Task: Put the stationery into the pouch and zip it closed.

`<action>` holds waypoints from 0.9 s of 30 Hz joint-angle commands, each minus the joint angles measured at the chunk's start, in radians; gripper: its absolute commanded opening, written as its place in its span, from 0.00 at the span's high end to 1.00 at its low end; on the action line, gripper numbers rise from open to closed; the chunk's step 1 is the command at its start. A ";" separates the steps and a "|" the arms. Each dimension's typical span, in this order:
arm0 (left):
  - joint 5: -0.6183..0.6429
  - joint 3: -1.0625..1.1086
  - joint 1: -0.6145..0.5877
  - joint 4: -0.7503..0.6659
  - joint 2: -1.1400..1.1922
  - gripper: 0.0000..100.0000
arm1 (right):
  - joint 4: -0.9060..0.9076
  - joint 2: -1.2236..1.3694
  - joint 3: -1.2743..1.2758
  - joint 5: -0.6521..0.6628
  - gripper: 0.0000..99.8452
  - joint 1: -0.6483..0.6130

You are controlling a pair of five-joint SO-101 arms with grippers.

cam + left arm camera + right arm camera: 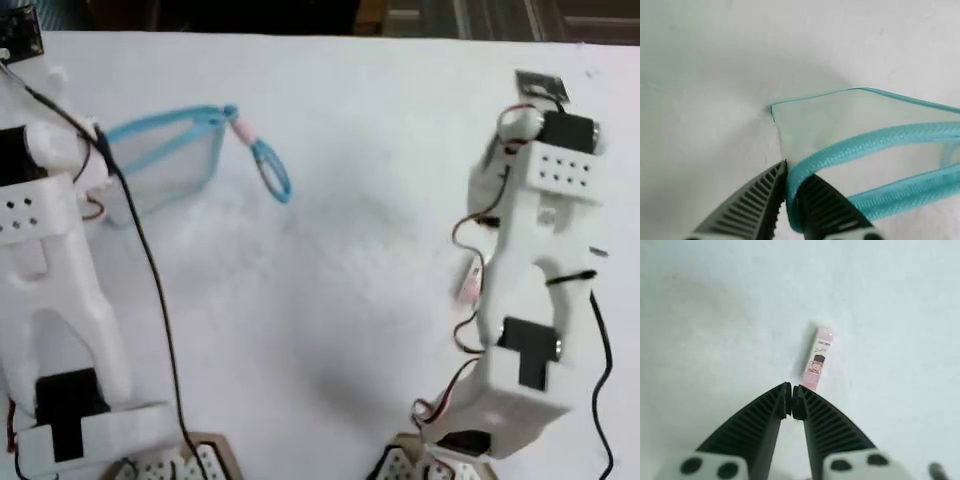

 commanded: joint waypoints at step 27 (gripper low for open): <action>-0.037 -0.035 0.013 0.003 -0.015 0.98 | -0.694 -0.286 0.812 0.023 0.78 0.002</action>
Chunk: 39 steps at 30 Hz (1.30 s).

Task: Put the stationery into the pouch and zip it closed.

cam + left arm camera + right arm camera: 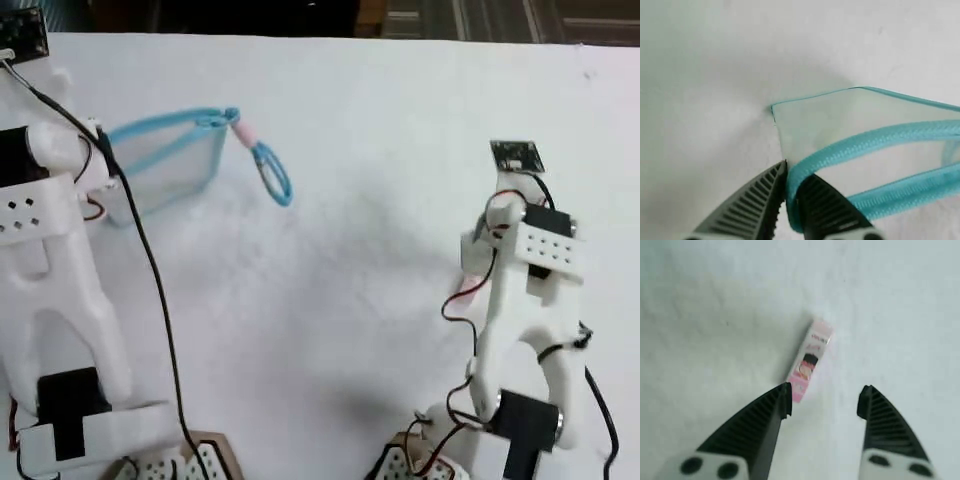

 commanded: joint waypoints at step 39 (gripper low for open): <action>-0.009 -0.037 0.012 0.002 -0.015 0.98 | 0.470 -0.047 -0.546 -0.384 0.98 -0.151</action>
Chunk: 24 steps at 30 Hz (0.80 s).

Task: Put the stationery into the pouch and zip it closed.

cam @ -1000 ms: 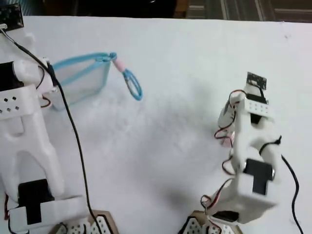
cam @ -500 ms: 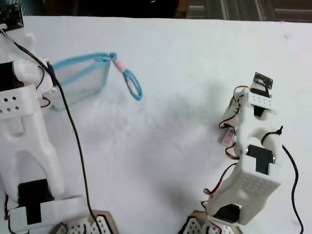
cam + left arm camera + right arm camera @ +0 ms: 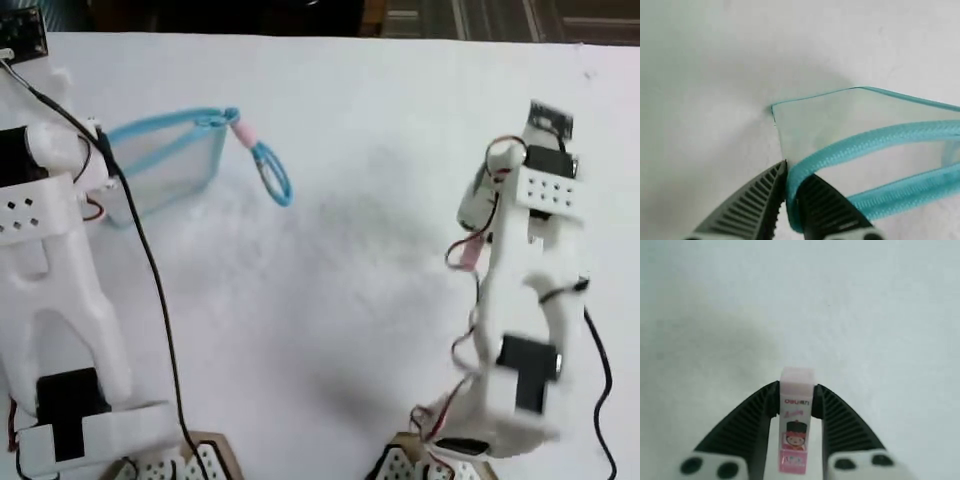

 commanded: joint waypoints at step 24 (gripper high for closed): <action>-0.011 -0.037 0.012 -0.002 -0.015 0.98 | -0.549 -1.241 0.921 0.235 0.98 -0.398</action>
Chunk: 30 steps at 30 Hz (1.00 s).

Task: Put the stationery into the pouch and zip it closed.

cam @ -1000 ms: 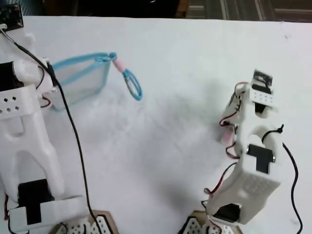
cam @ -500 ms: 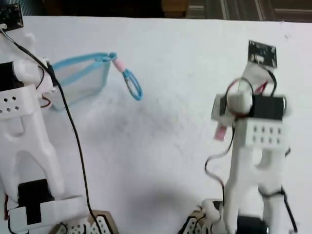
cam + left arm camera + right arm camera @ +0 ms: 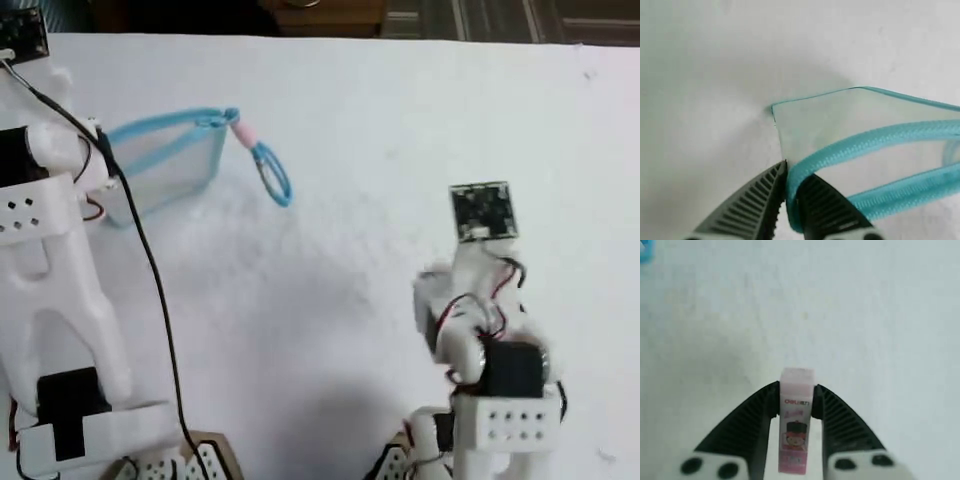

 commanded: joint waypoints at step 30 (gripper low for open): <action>-0.006 -0.035 0.012 -0.006 -0.013 0.98 | -1.260 1.079 -0.700 -0.259 0.98 -0.696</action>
